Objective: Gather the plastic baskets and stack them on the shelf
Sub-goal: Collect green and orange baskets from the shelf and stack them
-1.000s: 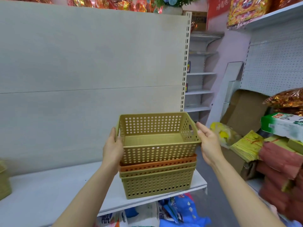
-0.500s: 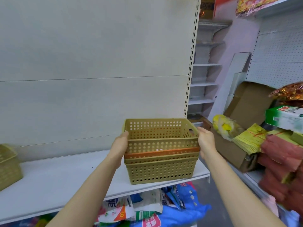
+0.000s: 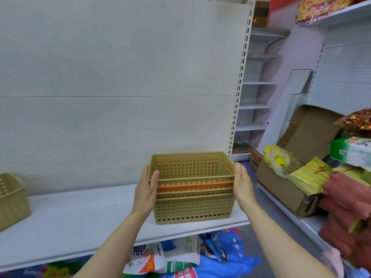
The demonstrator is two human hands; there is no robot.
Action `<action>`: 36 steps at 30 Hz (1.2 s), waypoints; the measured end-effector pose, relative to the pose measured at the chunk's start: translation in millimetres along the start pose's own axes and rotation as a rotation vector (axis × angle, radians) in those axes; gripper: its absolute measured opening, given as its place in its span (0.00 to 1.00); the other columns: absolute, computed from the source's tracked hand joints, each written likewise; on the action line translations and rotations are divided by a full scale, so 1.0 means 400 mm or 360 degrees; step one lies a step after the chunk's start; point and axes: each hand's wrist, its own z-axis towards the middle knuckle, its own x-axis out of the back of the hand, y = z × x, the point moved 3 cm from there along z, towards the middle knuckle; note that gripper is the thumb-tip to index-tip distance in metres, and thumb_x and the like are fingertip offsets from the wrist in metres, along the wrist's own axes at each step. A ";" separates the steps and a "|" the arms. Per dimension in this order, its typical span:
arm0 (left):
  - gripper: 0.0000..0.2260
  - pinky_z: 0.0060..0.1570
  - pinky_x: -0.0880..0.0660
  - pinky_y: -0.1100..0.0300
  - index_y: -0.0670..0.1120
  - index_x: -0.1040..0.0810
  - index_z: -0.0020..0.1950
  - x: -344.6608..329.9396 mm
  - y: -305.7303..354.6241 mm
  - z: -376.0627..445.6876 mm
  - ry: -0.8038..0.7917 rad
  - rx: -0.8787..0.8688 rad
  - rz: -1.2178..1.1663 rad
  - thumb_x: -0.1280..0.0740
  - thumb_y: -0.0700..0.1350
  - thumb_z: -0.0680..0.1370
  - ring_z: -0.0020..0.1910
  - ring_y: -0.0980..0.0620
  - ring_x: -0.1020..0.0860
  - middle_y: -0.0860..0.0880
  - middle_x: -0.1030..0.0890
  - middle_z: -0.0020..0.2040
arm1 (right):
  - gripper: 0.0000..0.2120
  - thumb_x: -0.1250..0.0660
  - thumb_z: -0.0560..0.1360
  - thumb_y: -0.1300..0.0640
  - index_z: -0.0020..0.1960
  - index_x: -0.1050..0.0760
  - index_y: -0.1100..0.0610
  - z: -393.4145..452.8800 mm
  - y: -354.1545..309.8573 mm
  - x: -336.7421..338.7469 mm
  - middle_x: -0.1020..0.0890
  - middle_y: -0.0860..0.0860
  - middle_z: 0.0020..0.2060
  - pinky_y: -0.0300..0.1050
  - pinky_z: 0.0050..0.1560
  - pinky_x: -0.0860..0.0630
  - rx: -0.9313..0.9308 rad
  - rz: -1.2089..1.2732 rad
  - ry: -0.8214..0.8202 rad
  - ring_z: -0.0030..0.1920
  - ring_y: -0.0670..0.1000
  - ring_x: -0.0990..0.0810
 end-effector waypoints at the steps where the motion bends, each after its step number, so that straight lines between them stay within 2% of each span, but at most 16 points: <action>1: 0.08 0.45 0.31 0.75 0.71 0.36 0.57 0.007 -0.007 0.007 -0.0049 -0.0014 0.0072 0.46 0.55 0.85 0.49 0.75 0.23 0.72 0.22 0.50 | 0.22 0.53 0.84 0.49 0.73 0.34 0.57 0.002 -0.002 0.002 0.28 0.47 0.56 0.40 0.56 0.37 0.0032 -0.0057 -0.0021 0.59 0.46 0.30; 3: 0.09 0.52 0.29 0.71 0.72 0.37 0.60 0.033 -0.020 0.013 -0.0156 -0.0057 0.0211 0.44 0.56 0.84 0.55 0.72 0.25 0.71 0.25 0.57 | 0.21 0.51 0.84 0.50 0.69 0.30 0.60 0.011 0.001 0.012 0.23 0.51 0.56 0.44 0.54 0.34 0.0130 -0.0278 0.0034 0.62 0.53 0.25; 4: 0.12 0.60 0.28 0.65 0.71 0.38 0.65 0.051 -0.029 0.009 -0.0198 -0.0096 0.0331 0.43 0.58 0.83 0.61 0.70 0.27 0.69 0.27 0.63 | 0.20 0.49 0.84 0.51 0.67 0.29 0.62 0.014 -0.002 0.017 0.22 0.56 0.58 0.48 0.55 0.31 0.0206 -0.0442 0.0138 0.63 0.58 0.25; 5: 0.19 0.69 0.31 0.57 0.66 0.39 0.73 0.071 -0.038 0.006 -0.0234 -0.0120 0.0474 0.43 0.61 0.82 0.70 0.63 0.30 0.64 0.30 0.71 | 0.20 0.46 0.83 0.53 0.67 0.29 0.64 0.013 -0.008 0.020 0.22 0.60 0.61 0.52 0.60 0.30 0.0280 -0.0622 0.0254 0.65 0.61 0.27; 6: 0.28 0.76 0.38 0.50 0.58 0.43 0.80 0.096 -0.046 0.005 -0.0242 -0.0122 0.0659 0.44 0.63 0.81 0.78 0.56 0.38 0.58 0.37 0.79 | 0.20 0.43 0.83 0.54 0.68 0.30 0.66 0.004 -0.022 0.014 0.24 0.62 0.64 0.56 0.65 0.32 0.0391 -0.0777 0.0339 0.67 0.62 0.28; 7: 0.34 0.79 0.46 0.48 0.53 0.48 0.83 0.123 -0.049 0.002 -0.0218 -0.0121 0.0869 0.47 0.65 0.80 0.81 0.52 0.47 0.54 0.44 0.82 | 0.20 0.42 0.82 0.54 0.69 0.30 0.65 -0.014 -0.042 -0.005 0.24 0.62 0.65 0.58 0.68 0.34 0.0538 -0.0867 0.0367 0.68 0.62 0.29; 9: 0.40 0.81 0.56 0.51 0.49 0.54 0.84 0.185 -0.059 -0.005 -0.0170 -0.0174 0.1213 0.55 0.70 0.77 0.82 0.51 0.56 0.52 0.52 0.84 | 0.21 0.41 0.82 0.52 0.70 0.31 0.63 -0.067 -0.092 -0.069 0.26 0.59 0.68 0.57 0.73 0.39 0.0757 -0.0940 0.0252 0.71 0.59 0.31; 11: 0.45 0.80 0.59 0.51 0.48 0.55 0.84 0.257 -0.061 -0.024 -0.0100 -0.0256 0.1426 0.65 0.73 0.73 0.82 0.50 0.57 0.51 0.54 0.84 | 0.24 0.41 0.82 0.48 0.74 0.34 0.59 -0.124 -0.132 -0.160 0.29 0.55 0.72 0.52 0.75 0.44 0.0791 -0.0958 0.0044 0.74 0.56 0.36; 13: 0.49 0.80 0.57 0.50 0.47 0.54 0.84 0.337 -0.075 -0.042 -0.0013 -0.0299 0.1584 0.72 0.75 0.71 0.82 0.48 0.54 0.50 0.53 0.84 | 0.25 0.40 0.81 0.47 0.74 0.35 0.58 -0.183 -0.160 -0.264 0.30 0.53 0.72 0.49 0.74 0.46 0.0876 -0.0975 -0.0088 0.74 0.54 0.36; 16: 0.47 0.78 0.47 0.45 0.43 0.43 0.83 0.480 -0.104 -0.066 0.0132 -0.0318 0.1751 0.70 0.72 0.76 0.81 0.43 0.42 0.45 0.41 0.82 | 0.24 0.38 0.80 0.48 0.71 0.31 0.61 -0.275 -0.199 -0.415 0.24 0.57 0.67 0.51 0.71 0.40 0.0994 -0.0898 -0.0190 0.69 0.59 0.29; 19: 0.43 0.72 0.35 0.41 0.40 0.33 0.78 0.644 -0.136 -0.100 0.0163 -0.0254 0.1857 0.64 0.68 0.80 0.75 0.38 0.31 0.42 0.31 0.77 | 0.27 0.42 0.78 0.45 0.67 0.27 0.63 -0.371 -0.233 -0.559 0.20 0.59 0.60 0.55 0.65 0.30 0.1019 -0.0850 -0.0255 0.63 0.61 0.23; 23: 0.36 0.67 0.29 0.39 0.38 0.27 0.74 0.866 -0.193 -0.145 0.0223 -0.0239 0.1998 0.53 0.65 0.81 0.69 0.36 0.26 0.40 0.25 0.72 | 0.28 0.45 0.77 0.43 0.67 0.27 0.62 -0.495 -0.295 -0.740 0.20 0.57 0.60 0.55 0.63 0.26 0.1066 -0.0729 -0.0294 0.60 0.59 0.22; 25: 0.34 0.67 0.28 0.39 0.38 0.26 0.73 0.970 -0.222 -0.161 0.0256 -0.0204 0.2055 0.49 0.63 0.80 0.69 0.36 0.25 0.39 0.24 0.71 | 0.28 0.44 0.77 0.43 0.67 0.27 0.62 -0.552 -0.324 -0.826 0.19 0.57 0.59 0.55 0.62 0.26 0.1061 -0.0689 -0.0311 0.60 0.60 0.22; 31: 0.36 0.71 0.33 0.39 0.38 0.28 0.74 1.229 -0.293 -0.182 0.0441 -0.0061 0.2121 0.52 0.64 0.80 0.72 0.36 0.28 0.39 0.26 0.73 | 0.24 0.38 0.78 0.49 0.68 0.27 0.63 -0.643 -0.388 -1.047 0.20 0.58 0.61 0.53 0.63 0.28 0.1014 -0.0617 -0.0454 0.62 0.60 0.22; 33: 0.37 0.73 0.36 0.39 0.39 0.30 0.76 1.291 -0.313 -0.184 0.0519 -0.0008 0.2129 0.54 0.65 0.80 0.74 0.37 0.31 0.40 0.29 0.75 | 0.23 0.37 0.79 0.50 0.70 0.29 0.62 -0.641 -0.399 -1.109 0.22 0.58 0.64 0.52 0.65 0.30 0.1028 -0.0611 -0.0511 0.65 0.60 0.25; 36: 0.39 0.77 0.45 0.43 0.42 0.38 0.81 1.363 -0.349 -0.198 0.0586 0.0104 0.2168 0.59 0.67 0.80 0.79 0.41 0.40 0.43 0.38 0.81 | 0.23 0.38 0.81 0.50 0.73 0.32 0.59 -0.630 -0.412 -1.186 0.26 0.55 0.68 0.49 0.67 0.34 0.1022 -0.0600 -0.0618 0.68 0.57 0.29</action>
